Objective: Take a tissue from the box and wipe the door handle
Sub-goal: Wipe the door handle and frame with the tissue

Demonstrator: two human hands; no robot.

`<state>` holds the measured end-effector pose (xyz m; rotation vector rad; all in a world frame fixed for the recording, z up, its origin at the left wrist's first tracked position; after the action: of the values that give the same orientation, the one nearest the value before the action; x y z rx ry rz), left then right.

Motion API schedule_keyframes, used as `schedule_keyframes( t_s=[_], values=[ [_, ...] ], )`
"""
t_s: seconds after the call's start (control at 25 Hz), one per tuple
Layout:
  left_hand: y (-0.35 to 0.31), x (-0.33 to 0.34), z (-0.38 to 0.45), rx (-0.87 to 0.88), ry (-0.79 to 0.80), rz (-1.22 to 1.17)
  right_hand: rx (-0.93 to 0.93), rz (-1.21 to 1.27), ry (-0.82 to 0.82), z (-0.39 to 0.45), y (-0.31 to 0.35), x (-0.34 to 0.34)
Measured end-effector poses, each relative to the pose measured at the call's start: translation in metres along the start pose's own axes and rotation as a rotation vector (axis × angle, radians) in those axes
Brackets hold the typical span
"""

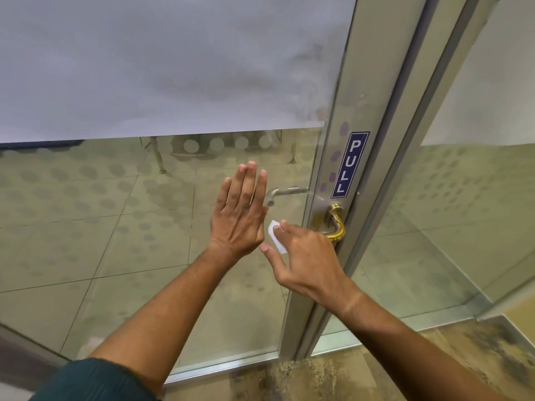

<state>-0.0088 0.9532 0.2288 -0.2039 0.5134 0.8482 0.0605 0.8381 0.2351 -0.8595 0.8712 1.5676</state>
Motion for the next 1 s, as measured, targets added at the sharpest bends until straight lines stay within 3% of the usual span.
schedule_keyframes(
  t_s=[0.16,0.36,0.76,1.0],
  values=[
    [-0.002,-0.001,0.003,-0.006,-0.050,-0.039,0.049,-0.076,-0.107,0.003,-0.005,0.005],
    [-0.006,0.000,0.014,-0.016,-0.084,-0.030,0.009,-0.205,-0.111,-0.014,0.000,0.024],
    [-0.008,0.006,0.015,-0.003,-0.177,0.046,-0.226,-0.129,-0.237,-0.039,-0.021,0.019],
    [-0.007,0.009,0.015,-0.007,-0.184,0.048,-0.162,-0.157,-0.274,-0.061,-0.059,-0.001]
  ],
)
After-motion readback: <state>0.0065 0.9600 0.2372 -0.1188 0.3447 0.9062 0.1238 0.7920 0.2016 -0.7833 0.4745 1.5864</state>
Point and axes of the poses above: each hand's wrist, its own z-axis towards the middle knuckle, its own x-axis out of the palm, y = z × x, the point moved 6 cm from there along z, towards the middle knuckle, and after that the axes turned 13 degrees about -x, right-handed, at the moved point
